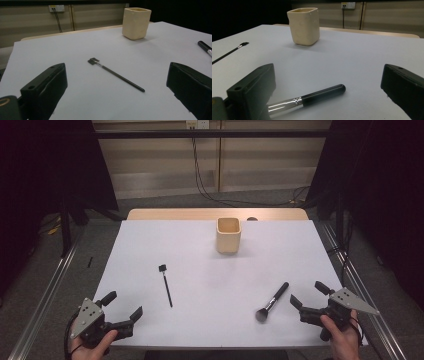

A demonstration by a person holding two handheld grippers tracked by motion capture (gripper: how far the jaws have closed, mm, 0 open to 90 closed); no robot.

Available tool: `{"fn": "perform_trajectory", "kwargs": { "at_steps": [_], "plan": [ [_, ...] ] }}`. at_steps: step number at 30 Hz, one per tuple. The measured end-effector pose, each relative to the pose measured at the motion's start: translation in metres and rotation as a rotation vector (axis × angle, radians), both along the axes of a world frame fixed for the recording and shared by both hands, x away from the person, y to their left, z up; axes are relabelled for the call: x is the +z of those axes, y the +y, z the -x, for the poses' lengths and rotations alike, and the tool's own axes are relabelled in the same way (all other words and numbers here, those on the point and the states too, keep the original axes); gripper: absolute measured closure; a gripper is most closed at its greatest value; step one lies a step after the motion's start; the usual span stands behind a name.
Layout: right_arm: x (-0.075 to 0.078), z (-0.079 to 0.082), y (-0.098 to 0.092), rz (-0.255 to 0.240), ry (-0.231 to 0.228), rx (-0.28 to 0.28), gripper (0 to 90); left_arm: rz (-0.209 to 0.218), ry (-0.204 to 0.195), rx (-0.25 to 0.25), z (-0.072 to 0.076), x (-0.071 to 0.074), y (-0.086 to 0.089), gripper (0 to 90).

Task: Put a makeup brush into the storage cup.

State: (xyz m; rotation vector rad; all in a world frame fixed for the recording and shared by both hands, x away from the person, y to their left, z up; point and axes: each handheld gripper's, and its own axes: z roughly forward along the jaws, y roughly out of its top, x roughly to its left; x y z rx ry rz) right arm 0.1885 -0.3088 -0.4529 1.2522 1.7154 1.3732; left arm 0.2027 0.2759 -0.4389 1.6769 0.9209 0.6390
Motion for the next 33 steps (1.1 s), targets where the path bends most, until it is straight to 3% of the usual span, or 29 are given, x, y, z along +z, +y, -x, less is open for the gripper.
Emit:
{"fn": "perform_trajectory", "kwargs": {
  "at_steps": [3, 5, 15, 24, 33],
  "plan": [
    [0.0, -0.001, 0.001, 0.004, -0.002, 0.0, 0.0, -0.009, 0.012, -0.001, 0.0, 0.0, -0.001, 3.3],
    [0.0, -0.001, 0.001, 0.002, 0.0, 0.005, 0.0, -0.038, 0.022, -0.004, 0.001, 0.0, -0.002, 3.3],
    [-0.002, -0.004, 0.003, 0.019, 0.025, 0.03, 0.0, -0.079, 0.009, -0.024, 0.003, 0.004, -0.01, 3.3],
    [-0.002, -0.002, 0.004, 0.019, 0.025, 0.028, 0.0, -0.057, 0.028, -0.027, -0.014, 0.005, -0.019, 3.7],
    [-0.002, -0.003, 0.003, 0.013, 0.029, 0.03, 0.0, -0.064, 0.056, -0.034, -0.025, 0.006, -0.032, 3.7]
  ]
}}
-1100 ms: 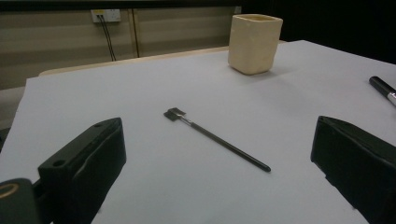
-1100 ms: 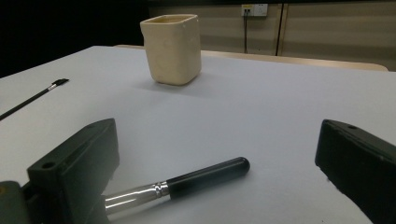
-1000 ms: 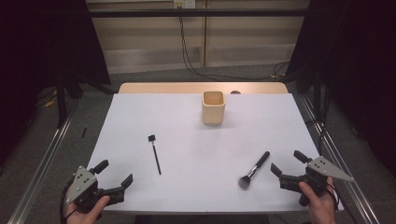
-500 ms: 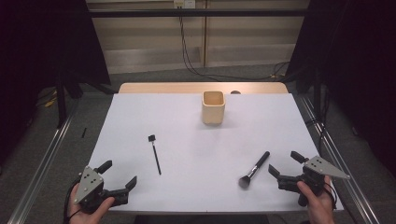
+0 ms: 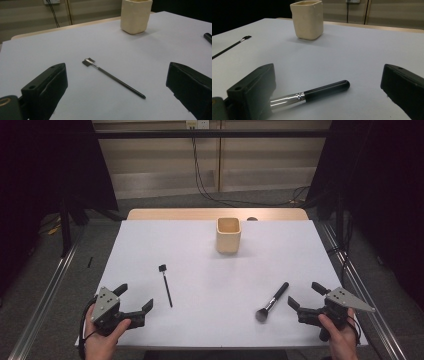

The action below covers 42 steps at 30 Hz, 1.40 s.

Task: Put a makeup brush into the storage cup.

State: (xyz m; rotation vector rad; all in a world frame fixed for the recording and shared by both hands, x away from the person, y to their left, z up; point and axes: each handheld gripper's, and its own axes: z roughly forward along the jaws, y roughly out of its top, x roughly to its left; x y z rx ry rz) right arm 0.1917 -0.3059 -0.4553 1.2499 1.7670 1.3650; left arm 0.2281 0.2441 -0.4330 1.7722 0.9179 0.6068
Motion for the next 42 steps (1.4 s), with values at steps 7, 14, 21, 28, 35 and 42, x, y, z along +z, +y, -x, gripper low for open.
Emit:
{"fn": "perform_trajectory", "kwargs": {
  "at_steps": [7, 14, 21, 28, 35, 42],
  "plan": [
    [0.0, 0.001, 0.0, 0.0, 0.0, 0.0, 0.0, 0.001, -0.013, -0.012, -0.016, 0.008, -0.018, 3.8],
    [0.0, 0.001, 0.001, 0.002, -0.002, 0.005, 0.0, -0.018, -0.038, -0.028, -0.033, 0.018, -0.035, 3.7],
    [0.0, 0.001, -0.001, -0.005, 0.002, 0.004, 0.0, -0.037, -0.042, -0.029, -0.046, 0.016, -0.045, 3.7],
    [0.0, 0.0, 0.0, 0.0, 0.001, 0.009, 0.0, -0.066, -0.027, -0.013, -0.074, 0.007, -0.042, 3.7],
    [0.002, 0.0, 0.003, 0.006, -0.001, 0.015, 0.0, -0.052, -0.009, 0.012, -0.088, 0.005, -0.037, 3.7],
    [0.002, -0.001, 0.005, 0.002, -0.004, 0.016, 0.0, -0.064, 0.014, 0.044, -0.103, 0.002, -0.032, 3.9]
  ]
}}
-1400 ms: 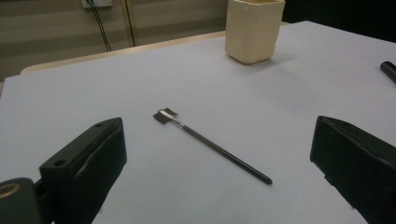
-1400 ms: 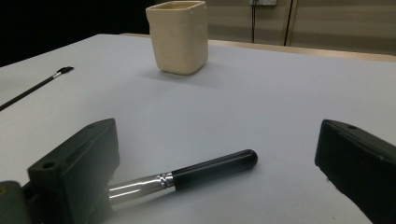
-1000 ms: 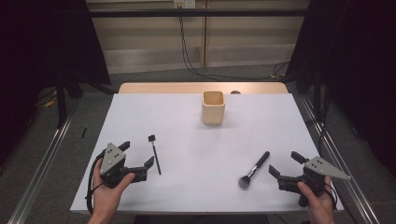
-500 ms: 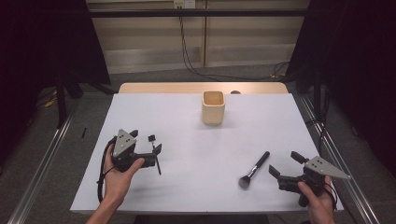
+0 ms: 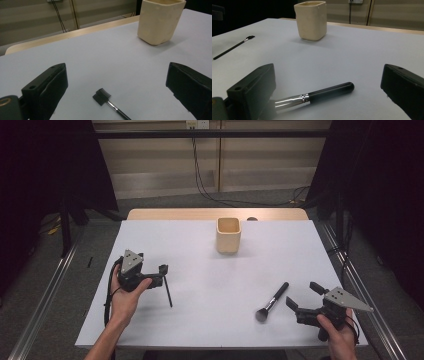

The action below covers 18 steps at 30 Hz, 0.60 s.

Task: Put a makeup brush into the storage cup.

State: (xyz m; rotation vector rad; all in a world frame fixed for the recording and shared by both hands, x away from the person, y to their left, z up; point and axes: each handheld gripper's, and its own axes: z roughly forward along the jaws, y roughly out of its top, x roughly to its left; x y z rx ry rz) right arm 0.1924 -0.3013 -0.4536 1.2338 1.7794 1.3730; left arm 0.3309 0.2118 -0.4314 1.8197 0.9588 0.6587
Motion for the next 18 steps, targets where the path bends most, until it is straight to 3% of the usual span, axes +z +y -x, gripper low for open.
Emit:
{"fn": "perform_trajectory", "kwargs": {
  "at_steps": [2, 3, 7, 12, 15, 18],
  "plan": [
    [0.0, -0.001, 0.0, 0.001, 0.003, 0.003, 0.0, -0.008, 0.011, 0.015, -0.003, -0.001, 0.001, 3.9],
    [-0.001, -0.002, 0.0, 0.001, 0.004, 0.005, 0.0, 0.008, 0.025, 0.017, -0.005, -0.003, 0.0, 3.9],
    [-0.001, -0.003, 0.001, -0.005, 0.011, 0.01, 0.0, -0.024, 0.047, 0.037, -0.011, -0.003, -0.002, 4.6],
    [-0.001, -0.004, 0.003, 0.005, 0.013, 0.027, 0.0, -0.023, 0.118, 0.007, -0.02, 0.0, -0.004, 8.0],
    [-0.001, -0.004, 0.003, 0.009, 0.012, 0.03, 0.0, -0.074, 0.19, -0.016, -0.026, 0.003, -0.007, 7.6],
    [-0.001, -0.004, 0.003, 0.006, 0.016, 0.028, 0.0, -0.14, 0.198, -0.012, -0.03, 0.003, -0.013, 7.3]
  ]
}}
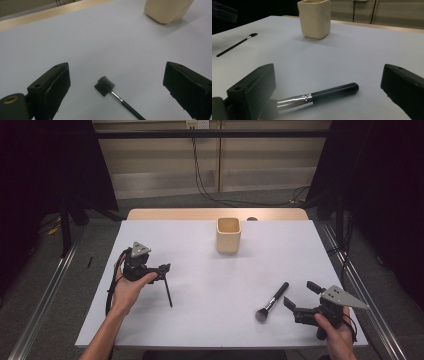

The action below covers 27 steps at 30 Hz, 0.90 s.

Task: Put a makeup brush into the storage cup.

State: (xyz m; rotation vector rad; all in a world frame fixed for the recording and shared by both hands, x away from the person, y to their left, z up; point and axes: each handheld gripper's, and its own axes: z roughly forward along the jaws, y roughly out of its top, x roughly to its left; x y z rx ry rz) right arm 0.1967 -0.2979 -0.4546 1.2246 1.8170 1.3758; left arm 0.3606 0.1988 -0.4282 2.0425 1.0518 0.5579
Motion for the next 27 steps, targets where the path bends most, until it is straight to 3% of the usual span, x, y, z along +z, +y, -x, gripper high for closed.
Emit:
{"fn": "perform_trajectory", "kwargs": {
  "at_steps": [3, 4, 12, 14, 17, 20, 24, 27],
  "plan": [
    [0.0, 0.0, 0.0, -0.008, 0.005, 0.002, 0.0, -0.056, 0.102, -0.018, -0.009, -0.001, -0.003, 6.4],
    [0.0, 0.0, -0.001, -0.005, 0.005, 0.003, 0.0, -0.054, 0.127, -0.02, -0.01, -0.003, -0.004, 6.3],
    [0.0, 0.0, 0.0, -0.002, 0.005, 0.005, 0.0, -0.129, 0.263, 0.012, -0.017, -0.014, -0.009, 7.3],
    [-0.001, -0.001, 0.001, -0.003, 0.008, 0.008, 0.0, -0.122, 0.301, 0.035, -0.018, -0.016, -0.009, 8.1],
    [-0.001, -0.001, 0.001, -0.001, 0.012, 0.009, 0.0, -0.136, 0.34, 0.069, -0.02, -0.016, -0.007, 8.2],
    [-0.001, -0.002, 0.001, 0.003, 0.018, 0.009, 0.0, -0.171, 0.386, 0.068, -0.025, -0.017, -0.006, 8.5],
    [-0.001, -0.002, 0.002, 0.005, 0.019, 0.013, 0.0, -0.172, 0.455, 0.085, -0.027, -0.016, -0.012, 9.4],
    [-0.001, -0.002, 0.002, 0.006, 0.019, 0.016, 0.0, -0.22, 0.461, 0.119, -0.028, -0.017, -0.02, 9.7]
  ]
}}
